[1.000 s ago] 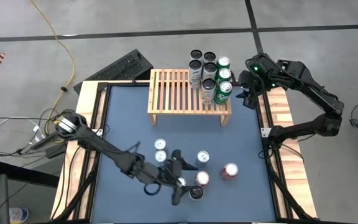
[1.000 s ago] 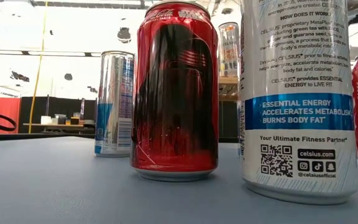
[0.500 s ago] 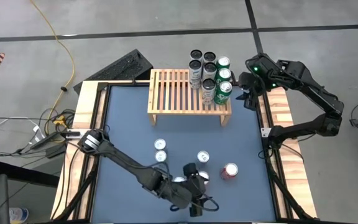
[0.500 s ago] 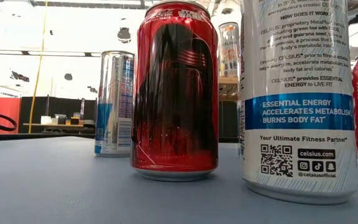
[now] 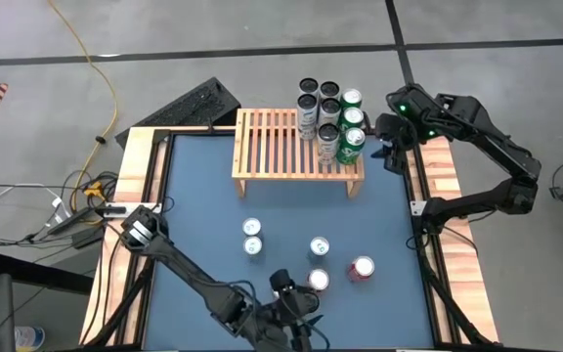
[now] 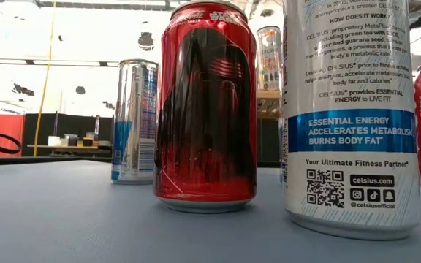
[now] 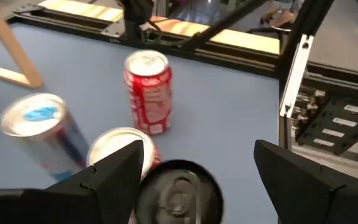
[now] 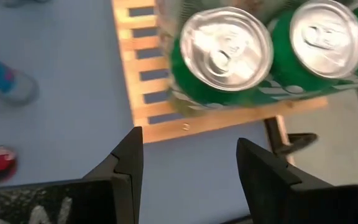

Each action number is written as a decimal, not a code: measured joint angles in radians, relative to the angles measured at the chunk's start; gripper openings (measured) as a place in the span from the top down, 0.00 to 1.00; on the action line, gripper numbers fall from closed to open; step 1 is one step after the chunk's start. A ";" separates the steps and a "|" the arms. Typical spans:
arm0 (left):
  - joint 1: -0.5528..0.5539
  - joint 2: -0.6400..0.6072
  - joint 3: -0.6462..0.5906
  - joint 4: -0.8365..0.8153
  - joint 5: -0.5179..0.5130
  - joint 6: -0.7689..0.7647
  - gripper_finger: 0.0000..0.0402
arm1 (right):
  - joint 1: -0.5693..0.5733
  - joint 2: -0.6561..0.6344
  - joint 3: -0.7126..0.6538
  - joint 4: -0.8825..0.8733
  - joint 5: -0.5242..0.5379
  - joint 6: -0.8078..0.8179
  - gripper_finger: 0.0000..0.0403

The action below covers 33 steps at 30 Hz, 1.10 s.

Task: Place canned beverage on shelf
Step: Put the white-blue soda can on the shelf aligned with the other white-blue soda can

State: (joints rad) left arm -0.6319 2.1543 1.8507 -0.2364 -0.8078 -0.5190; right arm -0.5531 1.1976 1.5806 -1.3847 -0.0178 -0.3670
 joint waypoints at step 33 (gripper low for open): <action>0.021 0.039 0.000 -0.016 0.011 0.057 0.25 | -0.001 0.000 0.000 -0.010 -0.090 0.010 0.51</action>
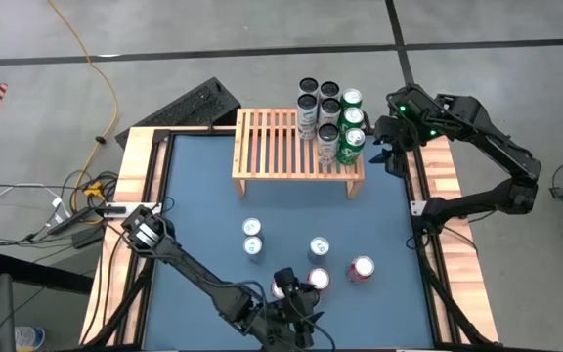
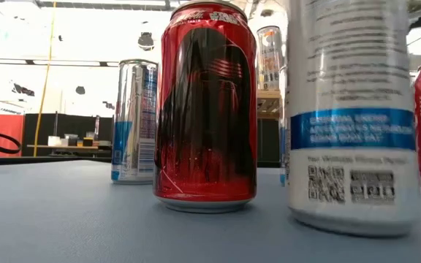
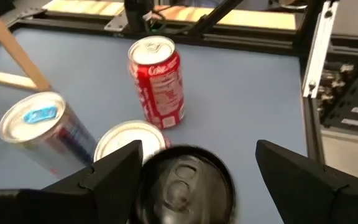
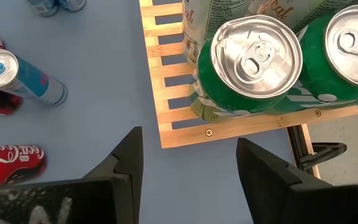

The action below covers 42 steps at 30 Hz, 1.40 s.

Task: Place canned beverage on shelf
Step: Put the white-blue soda can on the shelf aligned with the other white-blue soda can

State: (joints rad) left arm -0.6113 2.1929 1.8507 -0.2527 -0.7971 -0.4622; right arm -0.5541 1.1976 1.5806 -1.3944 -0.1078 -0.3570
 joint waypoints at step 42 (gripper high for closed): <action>0.000 0.025 -0.002 -0.131 0.099 -0.178 0.41 | 0.000 0.000 0.000 0.000 0.000 -0.007 0.51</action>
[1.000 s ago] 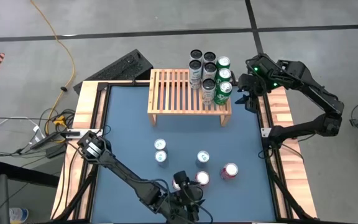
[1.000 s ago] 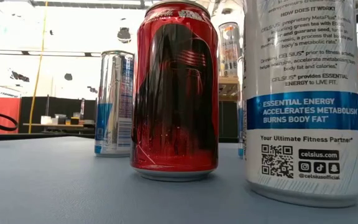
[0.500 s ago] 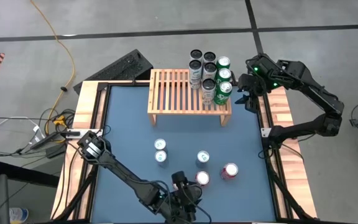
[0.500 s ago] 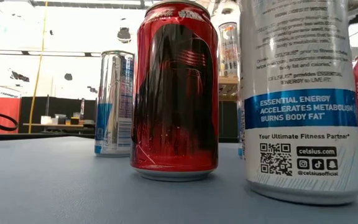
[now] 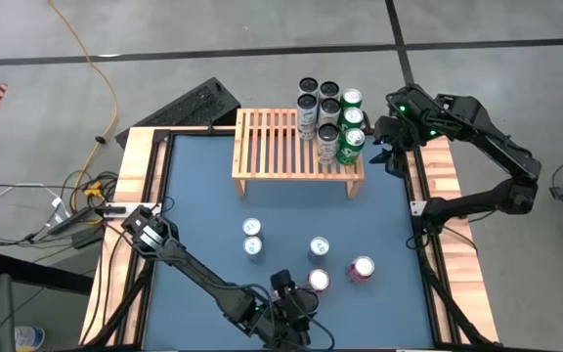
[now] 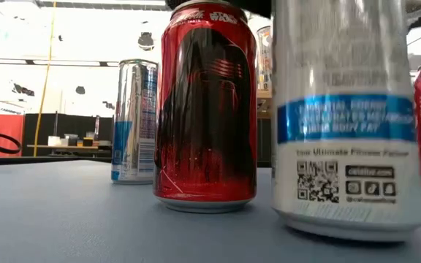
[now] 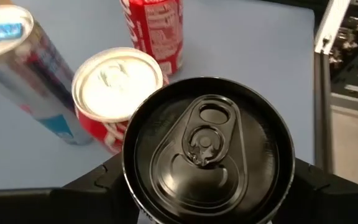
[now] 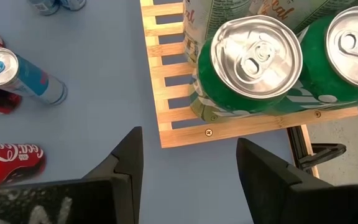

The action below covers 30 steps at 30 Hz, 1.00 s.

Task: Place canned beverage on shelf
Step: Put the white-blue soda can on the shelf aligned with the other white-blue soda can

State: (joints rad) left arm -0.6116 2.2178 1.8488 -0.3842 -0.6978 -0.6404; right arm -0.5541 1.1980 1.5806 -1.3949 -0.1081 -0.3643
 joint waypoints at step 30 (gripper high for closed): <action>0.297 -0.657 0.002 -0.303 0.623 0.843 0.40 | 0.000 0.000 0.000 0.044 0.001 0.140 0.51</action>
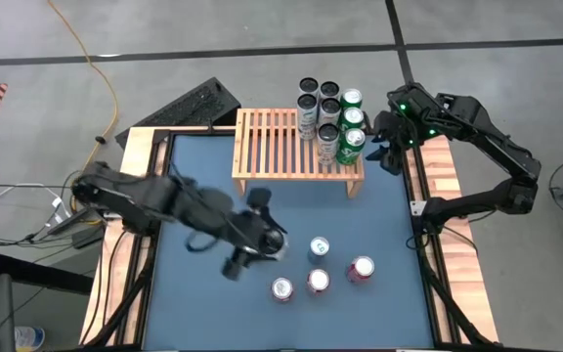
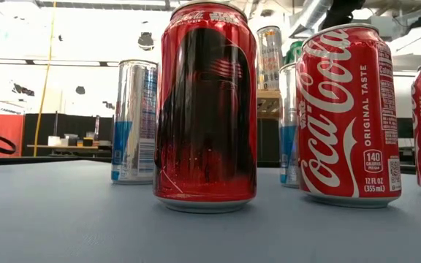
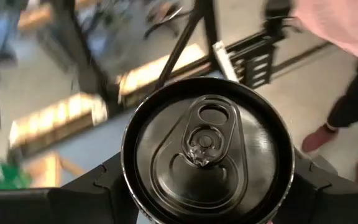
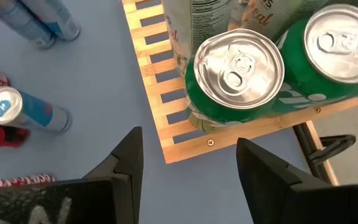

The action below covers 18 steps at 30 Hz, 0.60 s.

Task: Place canned beverage on shelf
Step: Put the white-blue soda can on the shelf aligned with the other white-blue soda can

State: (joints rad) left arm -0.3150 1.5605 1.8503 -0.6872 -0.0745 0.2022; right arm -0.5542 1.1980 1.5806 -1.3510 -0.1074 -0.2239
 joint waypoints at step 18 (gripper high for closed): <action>0.721 -0.024 -0.001 -0.164 0.956 0.515 0.39 | 0.000 0.000 0.000 0.149 0.002 0.086 0.51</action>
State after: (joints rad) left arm 0.4061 1.5361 1.8492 -0.8508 0.8818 0.7168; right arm -0.5541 1.1980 1.5806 -1.2020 -0.1057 -0.1375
